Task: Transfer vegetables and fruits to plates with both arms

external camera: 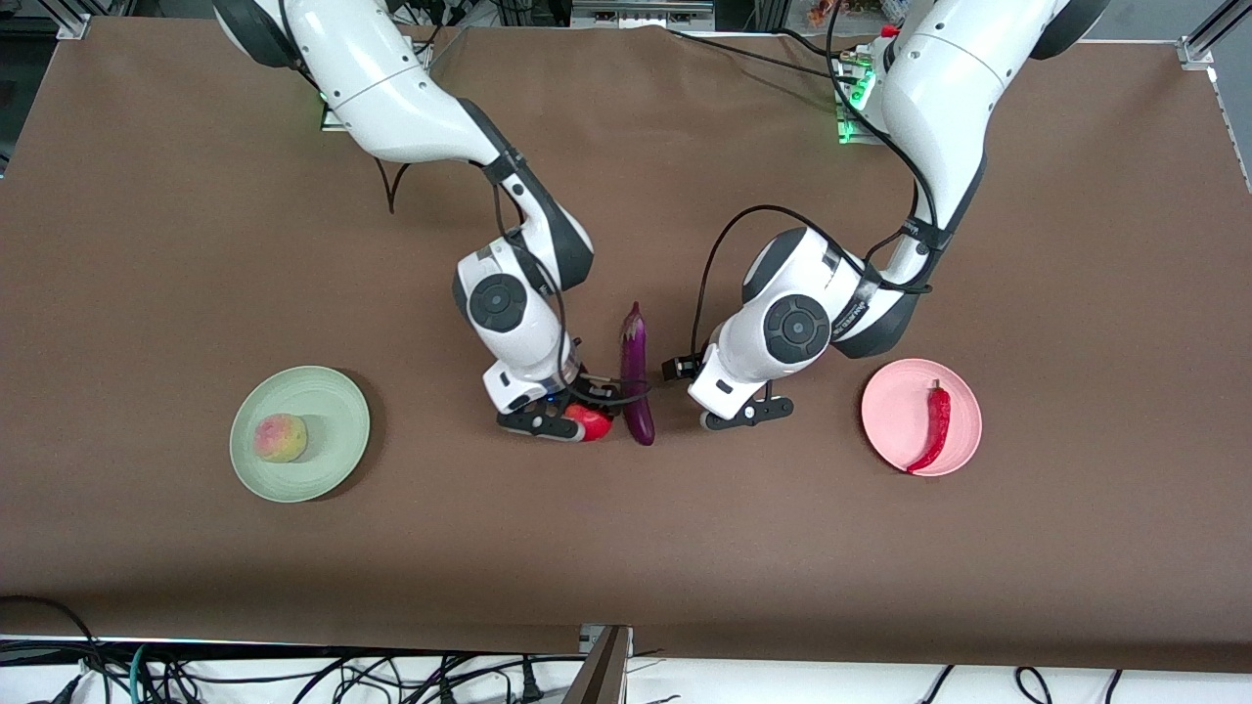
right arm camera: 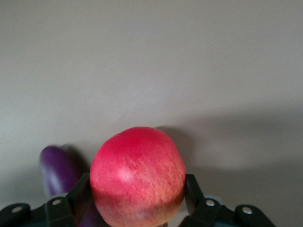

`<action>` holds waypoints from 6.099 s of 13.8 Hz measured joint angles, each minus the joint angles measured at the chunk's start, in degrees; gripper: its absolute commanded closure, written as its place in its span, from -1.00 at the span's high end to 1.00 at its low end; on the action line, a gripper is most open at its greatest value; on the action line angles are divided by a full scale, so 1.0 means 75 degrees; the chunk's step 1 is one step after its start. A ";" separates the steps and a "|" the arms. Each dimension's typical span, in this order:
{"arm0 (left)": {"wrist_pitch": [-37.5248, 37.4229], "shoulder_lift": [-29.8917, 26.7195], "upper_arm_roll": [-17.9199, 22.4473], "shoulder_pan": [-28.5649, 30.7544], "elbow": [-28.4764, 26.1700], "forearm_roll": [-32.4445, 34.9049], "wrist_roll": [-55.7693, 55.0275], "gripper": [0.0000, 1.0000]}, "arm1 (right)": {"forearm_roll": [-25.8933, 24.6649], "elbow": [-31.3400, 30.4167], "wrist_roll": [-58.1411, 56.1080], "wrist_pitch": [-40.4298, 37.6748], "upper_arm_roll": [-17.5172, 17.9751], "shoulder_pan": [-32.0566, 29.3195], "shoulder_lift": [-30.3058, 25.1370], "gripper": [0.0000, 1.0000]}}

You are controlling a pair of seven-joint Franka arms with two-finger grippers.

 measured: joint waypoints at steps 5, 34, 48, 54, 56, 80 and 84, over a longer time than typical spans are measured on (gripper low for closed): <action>0.0646 0.0232 -0.0052 -0.0457 -0.0024 0.0000 -0.0944 1.00 | -0.0002 0.0168 -0.2664 -0.2252 -0.0030 -0.1559 -0.0805 -0.86; -0.1710 -0.0122 0.0938 0.1124 0.0726 0.0338 0.4432 -1.00 | -0.0749 0.0436 -0.6410 -0.6122 -0.0693 -0.3443 -0.2734 1.00; -0.0114 -0.0945 0.0826 0.2792 -0.2134 0.0841 0.8018 -0.53 | -0.1331 -0.0545 -0.6403 -0.7251 -0.0388 -0.3617 -0.5586 1.00; 0.0102 -0.0946 0.0858 0.2967 -0.2148 0.1110 0.8111 -0.37 | -0.1327 -0.1209 -0.6393 -0.7189 0.0008 -0.3837 -0.6043 1.00; 0.0221 -0.0914 0.0865 0.3109 -0.2150 0.1251 0.8274 0.00 | -0.1327 -0.1208 -0.6393 -0.7152 0.0028 -0.3837 -0.5990 1.00; -0.2761 -0.2812 0.0738 0.3262 -0.1266 -0.0028 0.7649 1.00 | -0.1305 -0.1164 -0.6027 -0.6949 0.0032 -0.3839 -0.5871 1.00; -0.3659 -0.4220 0.0753 0.3258 -0.1254 -0.0005 0.7445 1.00 | -0.1305 -0.1148 -0.6027 -0.6940 0.0038 -0.3838 -0.5854 1.00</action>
